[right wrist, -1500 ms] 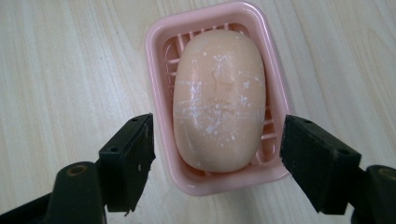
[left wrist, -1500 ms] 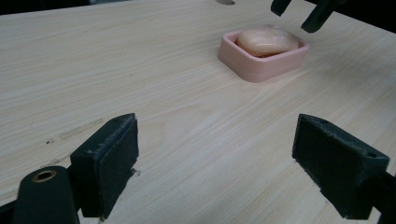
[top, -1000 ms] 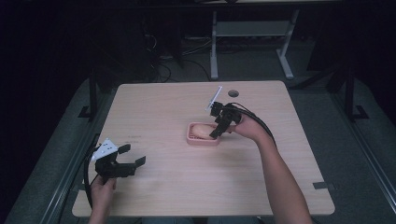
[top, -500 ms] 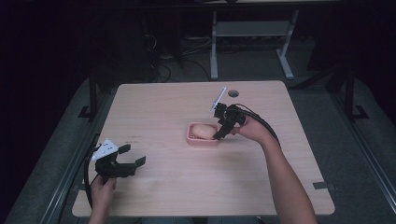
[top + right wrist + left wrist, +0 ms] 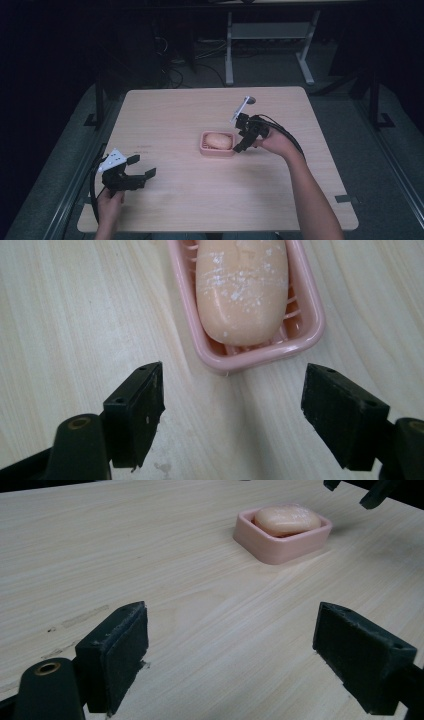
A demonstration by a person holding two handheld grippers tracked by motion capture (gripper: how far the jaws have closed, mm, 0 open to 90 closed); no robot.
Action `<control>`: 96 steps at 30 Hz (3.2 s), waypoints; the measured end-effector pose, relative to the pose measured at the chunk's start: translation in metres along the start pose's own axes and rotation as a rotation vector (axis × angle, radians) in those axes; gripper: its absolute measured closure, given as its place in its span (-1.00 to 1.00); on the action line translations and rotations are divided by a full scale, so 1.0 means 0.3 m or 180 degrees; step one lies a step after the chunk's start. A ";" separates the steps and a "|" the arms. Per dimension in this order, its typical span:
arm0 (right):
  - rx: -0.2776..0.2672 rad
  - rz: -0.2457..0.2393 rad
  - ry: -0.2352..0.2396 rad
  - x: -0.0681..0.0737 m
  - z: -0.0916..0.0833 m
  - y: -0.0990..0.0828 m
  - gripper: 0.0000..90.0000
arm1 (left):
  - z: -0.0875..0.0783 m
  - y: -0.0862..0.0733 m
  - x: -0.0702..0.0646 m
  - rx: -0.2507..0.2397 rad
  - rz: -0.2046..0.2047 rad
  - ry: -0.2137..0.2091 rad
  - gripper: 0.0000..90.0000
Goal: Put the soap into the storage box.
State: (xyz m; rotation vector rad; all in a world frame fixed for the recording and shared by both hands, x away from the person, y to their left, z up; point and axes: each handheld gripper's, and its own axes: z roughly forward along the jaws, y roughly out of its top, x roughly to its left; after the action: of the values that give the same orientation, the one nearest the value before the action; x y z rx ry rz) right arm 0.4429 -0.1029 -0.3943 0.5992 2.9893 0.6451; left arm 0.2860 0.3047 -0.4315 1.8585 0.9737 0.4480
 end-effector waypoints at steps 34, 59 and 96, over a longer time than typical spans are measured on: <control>-0.0030 0.0106 0.0004 0.040 -0.010 -0.146 -0.47 | 0.003 -0.001 -0.002 0.0022 0.0007 0.0003 -0.68; -0.0107 0.0197 -0.0045 0.076 -0.023 -0.274 -0.47 | 0.009 -0.002 -0.004 0.0054 0.0030 0.0000 -0.68; -0.0519 0.0498 -0.0184 0.242 -0.039 -0.539 -0.46 | 0.032 -0.004 -0.009 0.0122 0.0097 -0.0020 -0.68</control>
State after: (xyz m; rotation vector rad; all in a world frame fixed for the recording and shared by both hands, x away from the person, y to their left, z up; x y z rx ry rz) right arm 0.3158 -0.2163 -0.4445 0.8300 2.8208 0.8553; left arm 0.2900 0.2972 -0.4367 1.9103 0.9567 0.4444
